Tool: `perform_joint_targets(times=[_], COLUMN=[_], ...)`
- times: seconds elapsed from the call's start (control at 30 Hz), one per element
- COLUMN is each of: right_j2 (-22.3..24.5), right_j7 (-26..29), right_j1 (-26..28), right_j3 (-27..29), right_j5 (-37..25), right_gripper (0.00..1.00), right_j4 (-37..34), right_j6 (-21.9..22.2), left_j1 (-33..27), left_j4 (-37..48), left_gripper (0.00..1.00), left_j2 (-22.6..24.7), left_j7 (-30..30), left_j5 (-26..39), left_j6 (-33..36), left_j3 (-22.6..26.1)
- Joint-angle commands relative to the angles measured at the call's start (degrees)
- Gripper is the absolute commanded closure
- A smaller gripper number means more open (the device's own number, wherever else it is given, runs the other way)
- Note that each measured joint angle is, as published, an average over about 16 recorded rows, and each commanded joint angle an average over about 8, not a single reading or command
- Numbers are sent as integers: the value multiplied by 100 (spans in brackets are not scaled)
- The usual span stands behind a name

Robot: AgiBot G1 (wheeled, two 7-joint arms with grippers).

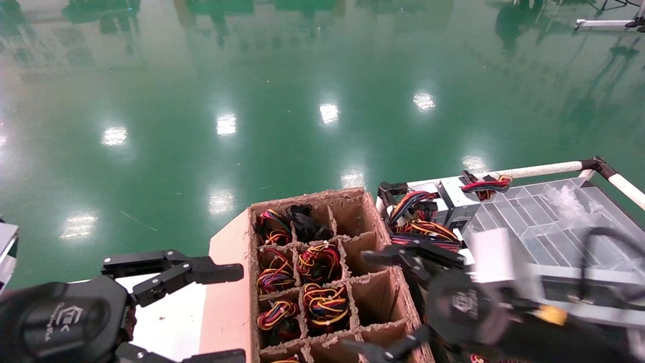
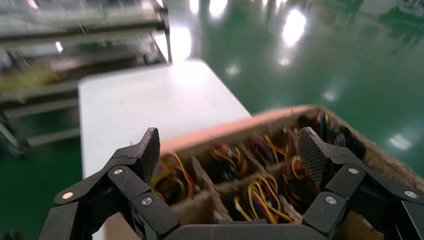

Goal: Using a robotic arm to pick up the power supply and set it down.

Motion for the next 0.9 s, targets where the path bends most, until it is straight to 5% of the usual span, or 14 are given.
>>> perform_joint_targets(times=[0.03,0.23,0.33,0.9], right_j2=[-131,-568,-713,-1338], right_j7=[-19,19,39,33], right_j1=[66,391,511,831], right_j3=[-115,-561,-728,-1218], right_j5=[-295,-1252,-1612,-2724], right_gripper=[9,78,98,100], right_j4=[42,39,1,-475], right_j6=[177,463,536,919], left_j1=[0,0,0,-1], left_j4=[0,0,0,0], left_gripper=[100,100,100,100], left_j2=[0,0,0,-1], left_j7=[0,0,1,1], left_j5=[0,0,-1,-2], left_j6=[0,0,0,-1], left_j3=[0,1,1,3])
